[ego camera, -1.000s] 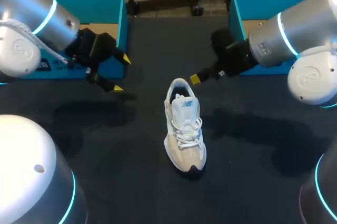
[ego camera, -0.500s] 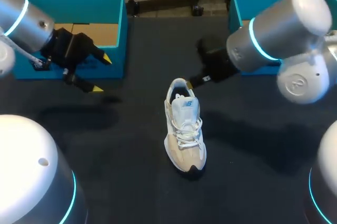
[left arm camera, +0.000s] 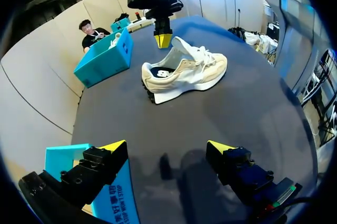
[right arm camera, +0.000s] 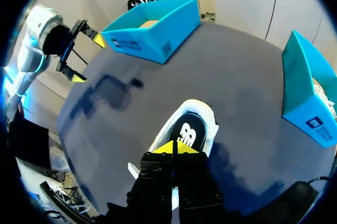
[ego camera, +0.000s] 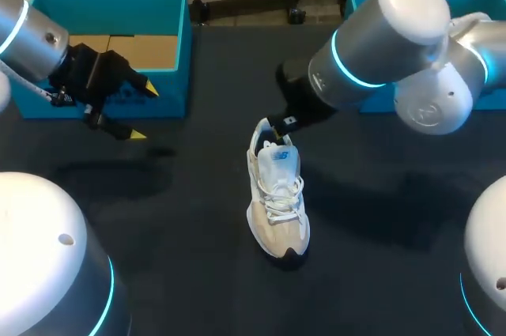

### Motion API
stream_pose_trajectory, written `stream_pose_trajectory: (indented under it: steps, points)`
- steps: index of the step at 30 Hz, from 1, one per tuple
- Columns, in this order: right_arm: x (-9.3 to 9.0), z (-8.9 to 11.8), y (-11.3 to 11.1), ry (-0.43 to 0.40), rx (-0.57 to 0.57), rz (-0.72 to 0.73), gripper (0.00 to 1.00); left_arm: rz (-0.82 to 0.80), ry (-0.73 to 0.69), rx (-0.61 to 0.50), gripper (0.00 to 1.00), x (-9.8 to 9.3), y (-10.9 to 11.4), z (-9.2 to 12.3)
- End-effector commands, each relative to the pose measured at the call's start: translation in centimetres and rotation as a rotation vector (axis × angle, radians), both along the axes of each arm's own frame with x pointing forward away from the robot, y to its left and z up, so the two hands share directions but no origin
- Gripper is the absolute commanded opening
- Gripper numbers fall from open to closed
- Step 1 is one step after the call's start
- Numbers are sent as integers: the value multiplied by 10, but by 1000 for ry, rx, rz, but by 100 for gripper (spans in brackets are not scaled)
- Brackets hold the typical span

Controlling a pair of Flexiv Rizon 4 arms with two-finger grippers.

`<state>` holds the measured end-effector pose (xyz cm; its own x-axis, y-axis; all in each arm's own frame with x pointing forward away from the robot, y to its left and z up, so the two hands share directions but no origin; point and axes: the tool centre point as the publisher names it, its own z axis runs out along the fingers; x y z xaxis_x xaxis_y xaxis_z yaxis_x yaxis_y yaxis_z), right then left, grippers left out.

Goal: Take the shoe out of the shoebox, open the shoe tongue, remove and reinsert the insole, then place the shoe into the shoebox

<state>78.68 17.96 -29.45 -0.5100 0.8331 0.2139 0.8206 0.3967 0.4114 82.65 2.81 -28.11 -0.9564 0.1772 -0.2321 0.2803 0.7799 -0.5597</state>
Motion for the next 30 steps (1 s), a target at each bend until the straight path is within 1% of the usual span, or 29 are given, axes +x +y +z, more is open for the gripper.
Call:
stream_pose_trajectory:
  steps: [1,2,3,4,5,7,10,11,13,15,17,20,23,26,29,30]
  points:
    - [-2,1,2,-16,-30,-17,0,0,-2,1,100,-1,1,1]
    - [-2,1,2,-16,-30,-17,0,0,-2,1,100,-1,1,1]
    - [-1,-2,2,-9,-64,-45,0,0,-2,1,100,-1,1,1]
    - [0,-5,3,1,-44,-88,0,0,-2,1,100,-1,1,1]
    - [2,-7,4,-6,-64,-145,0,0,-2,1,100,-1,1,1]
    - [4,-9,8,-9,-48,-188,0,0,-2,1,100,-1,1,1]
    - [7,-14,12,-8,-88,-264,0,0,-2,1,100,-1,1,1]
    - [8,-16,12,-6,-79,-277,0,0,-2,1,100,-1,1,1]
    - [9,-18,13,11,-94,-312,0,0,-2,1,100,-1,1,1]
    - [9,-20,15,24,-91,-324,0,0,-2,1,100,-1,1,1]
    - [9,-23,20,65,-114,-332,0,0,-2,1,100,-1,1,1]
    - [8,-25,26,97,-143,-333,0,0,-2,1,100,-1,1,1]
    - [8,-27,29,106,-159,-334,0,0,-2,1,100,-1,1,1]
    - [9,-32,31,123,-162,-329,0,0,-2,1,100,-1,1,1]
    - [9,-40,29,154,-162,-319,0,0,-2,1,100,-1,1,1]
    - [8,-45,28,177,-169,-321,0,0,-2,1,100,-1,1,1]
